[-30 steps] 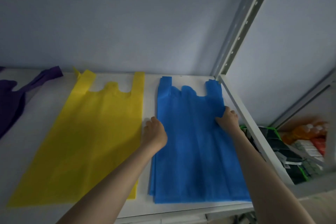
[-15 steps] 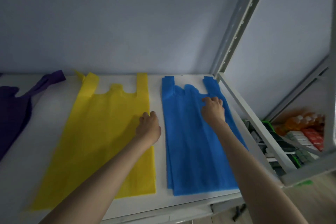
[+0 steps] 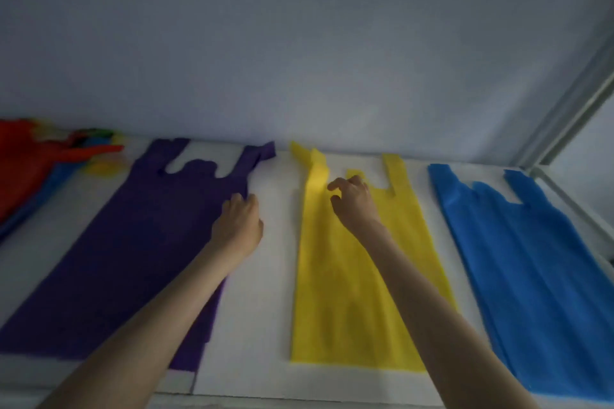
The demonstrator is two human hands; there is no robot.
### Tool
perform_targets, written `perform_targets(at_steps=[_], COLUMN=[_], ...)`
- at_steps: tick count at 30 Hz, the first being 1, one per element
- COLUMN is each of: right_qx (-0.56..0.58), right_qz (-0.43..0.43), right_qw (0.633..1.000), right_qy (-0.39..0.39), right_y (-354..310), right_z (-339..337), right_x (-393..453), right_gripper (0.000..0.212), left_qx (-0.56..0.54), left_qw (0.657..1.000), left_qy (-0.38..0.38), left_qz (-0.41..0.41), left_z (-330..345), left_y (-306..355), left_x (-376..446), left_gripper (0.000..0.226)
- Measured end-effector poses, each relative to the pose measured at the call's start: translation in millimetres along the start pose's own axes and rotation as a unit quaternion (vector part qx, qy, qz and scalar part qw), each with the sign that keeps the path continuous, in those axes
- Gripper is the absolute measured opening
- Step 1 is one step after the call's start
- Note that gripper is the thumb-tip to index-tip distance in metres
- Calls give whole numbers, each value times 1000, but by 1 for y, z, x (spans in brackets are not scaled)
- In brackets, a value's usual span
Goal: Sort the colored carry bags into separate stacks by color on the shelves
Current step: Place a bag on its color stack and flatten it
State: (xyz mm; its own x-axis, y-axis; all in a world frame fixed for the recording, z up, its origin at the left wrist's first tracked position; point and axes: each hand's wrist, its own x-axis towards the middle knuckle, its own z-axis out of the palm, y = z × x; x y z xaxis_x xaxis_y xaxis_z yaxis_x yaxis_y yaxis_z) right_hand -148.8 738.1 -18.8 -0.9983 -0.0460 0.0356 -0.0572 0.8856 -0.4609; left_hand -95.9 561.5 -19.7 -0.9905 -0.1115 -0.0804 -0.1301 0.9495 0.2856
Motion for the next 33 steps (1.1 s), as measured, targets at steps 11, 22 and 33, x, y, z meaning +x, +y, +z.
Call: perform_targets(at_steps=[11, 22, 33], right_qx=[38, 85, 79], right_qz=[-72, -76, 8], right_qw=[996, 988, 994], right_qy=[-46, -103, -69], right_y=[-234, -383, -498], right_z=[127, 219, 293], right_x=[14, 12, 15], right_gripper=[37, 35, 49], left_qx=[34, 68, 73], left_qw=[994, 985, 982], left_qy=[42, 62, 13], left_qz=[-95, -149, -175], left_z=[-67, -103, -141], left_y=[-221, -378, -533], left_x=[12, 15, 10], left_gripper=[36, 37, 41])
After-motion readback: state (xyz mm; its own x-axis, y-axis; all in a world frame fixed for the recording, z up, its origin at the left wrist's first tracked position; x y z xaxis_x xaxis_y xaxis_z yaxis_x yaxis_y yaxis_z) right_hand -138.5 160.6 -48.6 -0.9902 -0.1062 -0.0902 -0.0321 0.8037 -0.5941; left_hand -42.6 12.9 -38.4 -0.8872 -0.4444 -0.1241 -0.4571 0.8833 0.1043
